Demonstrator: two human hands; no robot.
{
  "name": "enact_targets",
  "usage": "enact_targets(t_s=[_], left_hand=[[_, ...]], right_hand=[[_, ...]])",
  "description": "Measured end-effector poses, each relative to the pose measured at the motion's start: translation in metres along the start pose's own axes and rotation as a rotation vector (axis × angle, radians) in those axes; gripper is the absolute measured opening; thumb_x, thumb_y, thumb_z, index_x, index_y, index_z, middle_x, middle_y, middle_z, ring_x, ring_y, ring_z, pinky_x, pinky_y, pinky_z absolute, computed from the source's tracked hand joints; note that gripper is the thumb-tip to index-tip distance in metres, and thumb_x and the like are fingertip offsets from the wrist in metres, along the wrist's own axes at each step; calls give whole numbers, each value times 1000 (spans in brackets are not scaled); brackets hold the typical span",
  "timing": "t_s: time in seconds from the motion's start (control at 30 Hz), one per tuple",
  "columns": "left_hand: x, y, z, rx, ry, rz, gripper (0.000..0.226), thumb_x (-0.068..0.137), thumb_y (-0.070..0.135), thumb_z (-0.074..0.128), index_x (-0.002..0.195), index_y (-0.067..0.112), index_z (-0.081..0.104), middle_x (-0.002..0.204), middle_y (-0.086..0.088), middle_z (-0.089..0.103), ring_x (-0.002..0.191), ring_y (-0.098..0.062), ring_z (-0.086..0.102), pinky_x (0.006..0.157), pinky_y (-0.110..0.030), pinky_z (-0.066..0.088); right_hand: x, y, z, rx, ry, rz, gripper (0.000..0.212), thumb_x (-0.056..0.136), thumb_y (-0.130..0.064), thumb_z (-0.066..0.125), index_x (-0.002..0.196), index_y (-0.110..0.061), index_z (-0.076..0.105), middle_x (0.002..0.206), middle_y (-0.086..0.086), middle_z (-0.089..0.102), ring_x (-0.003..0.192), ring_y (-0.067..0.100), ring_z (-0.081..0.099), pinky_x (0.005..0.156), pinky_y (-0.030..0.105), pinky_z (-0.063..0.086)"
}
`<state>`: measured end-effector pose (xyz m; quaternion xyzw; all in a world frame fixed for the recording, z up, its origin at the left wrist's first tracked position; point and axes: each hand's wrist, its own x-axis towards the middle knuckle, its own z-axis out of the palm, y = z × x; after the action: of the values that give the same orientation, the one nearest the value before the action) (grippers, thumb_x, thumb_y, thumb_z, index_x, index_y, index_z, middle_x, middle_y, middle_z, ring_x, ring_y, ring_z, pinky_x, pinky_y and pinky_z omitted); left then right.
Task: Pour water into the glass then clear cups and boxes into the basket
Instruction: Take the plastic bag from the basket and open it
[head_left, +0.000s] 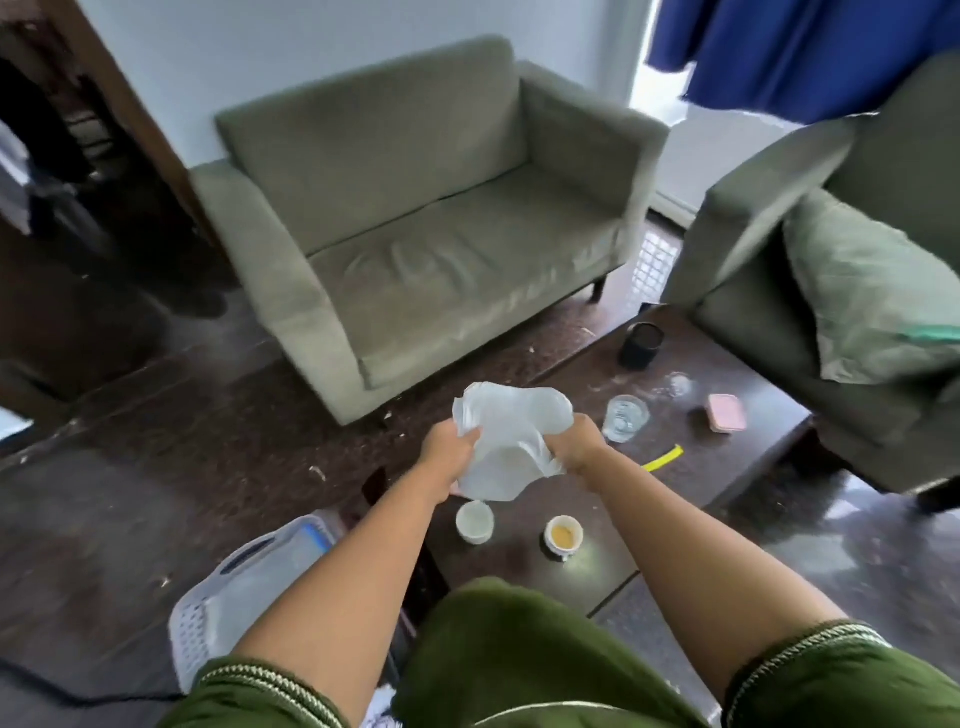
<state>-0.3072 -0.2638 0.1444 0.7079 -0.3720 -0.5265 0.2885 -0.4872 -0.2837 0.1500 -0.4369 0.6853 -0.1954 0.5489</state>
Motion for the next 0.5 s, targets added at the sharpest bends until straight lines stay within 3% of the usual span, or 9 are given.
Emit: enact_targets(t_s=[0.07, 0.13, 0.2, 0.27, 0.4, 0.5], left_hand=[[0, 18, 44, 6, -46, 47, 23, 94, 22, 57, 115, 17, 63, 107, -6, 67, 97, -25, 63, 79, -38, 55], [-2, 34, 91, 34, -90, 74, 28, 93, 22, 57, 120, 17, 62, 112, -6, 67, 101, -26, 64, 90, -42, 53], [-4, 48, 140, 48, -110, 92, 34, 92, 21, 58, 125, 17, 55, 116, -6, 64, 104, -26, 62, 90, -42, 53], [-7, 61, 189, 59, -83, 79, 36, 89, 20, 59, 121, 20, 42, 115, -6, 57, 104, -25, 58, 84, -40, 53], [-10, 82, 274, 98, -50, 151, 38, 84, 7, 53, 100, 31, 30, 90, -9, 55, 72, -25, 55, 48, -31, 43], [-5, 95, 316, 160, -78, 269, 27, 83, 2, 52, 81, 28, 45, 79, -5, 53, 70, -23, 49, 50, -27, 34]], right_hand=[[6, 22, -49, 35, 55, -28, 34, 83, -17, 70, 114, -5, 64, 94, 2, 63, 80, 14, 57, 62, 15, 48], [3, 39, -100, 64, 108, -33, 33, 82, -19, 73, 111, -9, 61, 98, 2, 63, 85, 17, 58, 69, 23, 50], [3, 57, -150, 79, 183, -23, 46, 83, -21, 72, 124, -13, 53, 109, 4, 61, 96, 22, 58, 85, 35, 52], [4, 75, -197, 53, 271, -41, 56, 81, -21, 74, 128, -16, 42, 113, 2, 57, 100, 23, 56, 91, 39, 51], [5, 106, -279, -18, 381, -95, 38, 84, -15, 64, 103, -27, 33, 94, 3, 56, 79, 25, 57, 67, 32, 49], [9, 116, -317, -73, 453, -152, 21, 85, -8, 57, 80, -26, 47, 76, 0, 54, 65, 22, 48, 46, 13, 37]])
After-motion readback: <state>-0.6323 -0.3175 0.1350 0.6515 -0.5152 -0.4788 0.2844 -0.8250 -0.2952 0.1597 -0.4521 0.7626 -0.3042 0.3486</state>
